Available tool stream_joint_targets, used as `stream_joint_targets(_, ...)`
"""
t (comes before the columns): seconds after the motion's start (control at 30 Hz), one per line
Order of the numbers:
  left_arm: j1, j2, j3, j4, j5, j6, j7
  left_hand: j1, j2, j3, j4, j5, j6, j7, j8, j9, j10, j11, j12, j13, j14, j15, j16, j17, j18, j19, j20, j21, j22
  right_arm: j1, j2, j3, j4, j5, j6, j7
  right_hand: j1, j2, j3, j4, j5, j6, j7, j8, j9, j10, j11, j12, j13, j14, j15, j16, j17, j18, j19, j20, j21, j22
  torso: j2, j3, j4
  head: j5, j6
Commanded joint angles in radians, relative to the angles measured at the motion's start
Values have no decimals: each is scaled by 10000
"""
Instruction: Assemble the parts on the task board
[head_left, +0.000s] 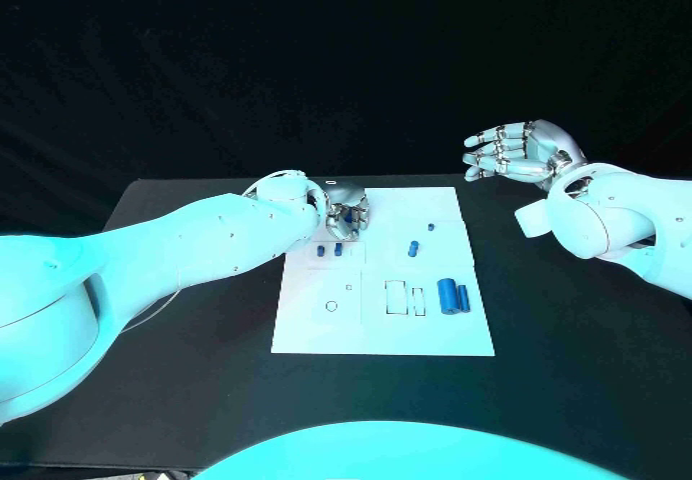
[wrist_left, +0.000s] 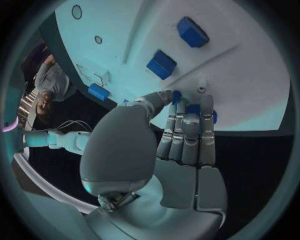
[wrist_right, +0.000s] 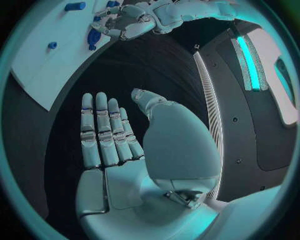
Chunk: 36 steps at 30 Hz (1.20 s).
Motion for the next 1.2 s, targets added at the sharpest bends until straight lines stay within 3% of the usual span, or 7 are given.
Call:
stream_joint_targets(0.03, -56, -29, -39, -25, -41, 60, -54, -178, -17, 42, -60, -71, -118, -13, -170, 55, -367, 144, -807, -333, 67, 65, 221, -86, -26, -80, -16, 102, 206, -4, 5, 3, 5, 7, 38, 32, -155, 35, 260, 42, 56, 111, 212, -178, -52, 154, -40, -145, -78, 120, -43, -79, -86, 267, 189, -3, 18, -64, -1, -1, 1, -5, -2)
stream_joint_targets(0.5, -57, -100, -37, 38, -61, 117, -80, -269, -124, -57, -63, -58, -246, -56, -411, 80, -865, 291, -1090, -367, -78, 200, 227, -359, -28, -93, 96, 37, 155, -4, 6, 3, -7, 20, 58, 36, -160, 35, 269, 41, 57, 121, 212, -176, -52, 164, -42, -144, -78, 125, -45, -80, -86, 268, 192, -4, 20, -71, -2, 2, 9, 7, -10)
stream_joint_targets(1.2, -61, -265, -35, 165, -80, 197, -156, -232, -109, -249, -81, -50, -308, -61, -575, 115, -1258, 384, -1254, -390, -143, 281, 259, -499, -24, -82, 178, -21, 97, -32, 19, 3, -45, 30, 78, 47, -160, 35, 269, 41, 57, 121, 212, -176, -52, 164, -42, -144, -78, 125, -45, -80, -86, 268, 192, -4, 20, -71, -3, 1, 9, 34, -34)
